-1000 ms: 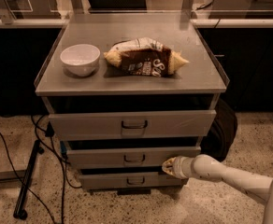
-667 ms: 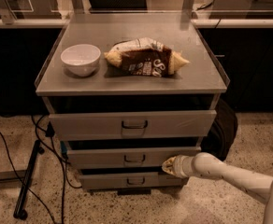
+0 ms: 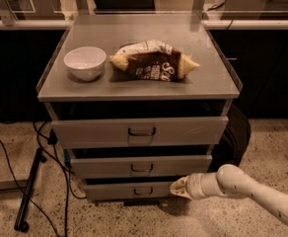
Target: Close middle drawer
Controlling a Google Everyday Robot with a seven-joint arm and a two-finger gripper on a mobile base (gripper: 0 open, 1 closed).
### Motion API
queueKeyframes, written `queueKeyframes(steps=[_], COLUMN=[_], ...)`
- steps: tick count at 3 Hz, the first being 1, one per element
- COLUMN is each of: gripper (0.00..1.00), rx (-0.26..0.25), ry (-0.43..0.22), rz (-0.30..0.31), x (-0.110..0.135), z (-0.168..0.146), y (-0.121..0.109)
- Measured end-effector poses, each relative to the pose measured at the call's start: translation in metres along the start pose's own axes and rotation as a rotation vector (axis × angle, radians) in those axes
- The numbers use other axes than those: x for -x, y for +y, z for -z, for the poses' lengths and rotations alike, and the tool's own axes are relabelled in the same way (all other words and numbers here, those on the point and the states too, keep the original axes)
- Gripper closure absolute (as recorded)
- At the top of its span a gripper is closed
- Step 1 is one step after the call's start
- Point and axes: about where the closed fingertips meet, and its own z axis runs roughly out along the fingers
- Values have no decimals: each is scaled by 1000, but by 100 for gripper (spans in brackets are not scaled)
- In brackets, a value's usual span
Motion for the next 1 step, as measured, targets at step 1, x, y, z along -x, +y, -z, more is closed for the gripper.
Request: queueKeyframes(steps=[1], gripper=[100], rx=[105], ry=[-50], rz=[-57], x=[18], z=[21], y=[53])
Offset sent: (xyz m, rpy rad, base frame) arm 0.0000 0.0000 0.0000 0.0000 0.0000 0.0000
